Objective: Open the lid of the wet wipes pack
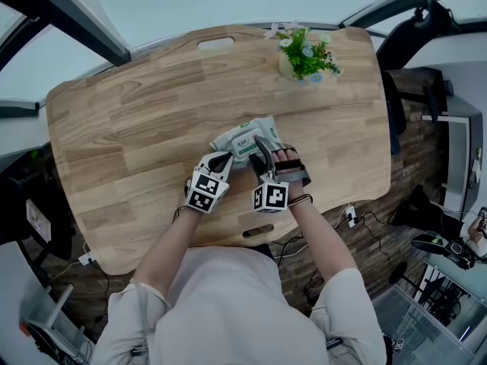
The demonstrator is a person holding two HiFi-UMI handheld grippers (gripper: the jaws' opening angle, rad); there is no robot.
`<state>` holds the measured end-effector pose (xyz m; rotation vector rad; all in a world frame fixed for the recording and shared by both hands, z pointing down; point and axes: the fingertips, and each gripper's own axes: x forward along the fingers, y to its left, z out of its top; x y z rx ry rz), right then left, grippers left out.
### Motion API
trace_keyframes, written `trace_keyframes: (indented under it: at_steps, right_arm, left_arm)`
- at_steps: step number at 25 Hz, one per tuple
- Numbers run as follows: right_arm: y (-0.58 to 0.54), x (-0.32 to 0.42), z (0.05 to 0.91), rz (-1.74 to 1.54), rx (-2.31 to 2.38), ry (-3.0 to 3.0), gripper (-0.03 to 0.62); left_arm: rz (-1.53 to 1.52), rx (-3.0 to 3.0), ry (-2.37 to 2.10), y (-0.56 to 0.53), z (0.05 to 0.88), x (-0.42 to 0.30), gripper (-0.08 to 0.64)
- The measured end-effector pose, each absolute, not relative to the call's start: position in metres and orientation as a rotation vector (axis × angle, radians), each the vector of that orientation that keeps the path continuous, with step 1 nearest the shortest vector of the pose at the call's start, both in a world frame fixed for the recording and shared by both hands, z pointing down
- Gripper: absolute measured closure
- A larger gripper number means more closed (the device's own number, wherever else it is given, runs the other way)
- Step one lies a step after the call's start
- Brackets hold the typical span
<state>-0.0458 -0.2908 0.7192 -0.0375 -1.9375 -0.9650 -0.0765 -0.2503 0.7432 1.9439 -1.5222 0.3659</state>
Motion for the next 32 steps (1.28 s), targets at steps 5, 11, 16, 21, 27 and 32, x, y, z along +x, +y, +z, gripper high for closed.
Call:
trace_keyframes:
  at_steps: [5,11,16,21,27,32]
  right_arm:
    - [-0.289,-0.045,0.715,-1.002,-0.033,-1.929,0.319]
    - [-0.288,-0.046,0.708,-1.006,-0.024,-1.946,0.345]
    - [-0.287,-0.046,0.707,-0.989,-0.011,-1.953,0.362]
    - [-0.286,-0.045,0.706,-0.987,-0.004,-1.957,0.377]
    - [-0.302,-0.061,0.679,-1.009,0.124,-2.038,0.563]
    - [-0.312,-0.077,0.676,-1.006,0.123,-2.046,0.584]
  left_arm:
    - [0.373,1.949,-1.507,-0.25,0.743,-0.075,0.54]
    - [0.365,1.956,-1.511,-0.251,0.745,-0.074,0.54]
    - [0.372,1.959,-1.51,-0.251,0.745,-0.074,0.54]
    - [0.377,1.961,-1.498,-0.251,0.742,-0.072,0.54]
    - [0.376,1.961,-1.496,-0.251,0.742,-0.073,0.54]
    - [0.369,1.957,-1.494,-0.251,0.741,-0.072,0.54]
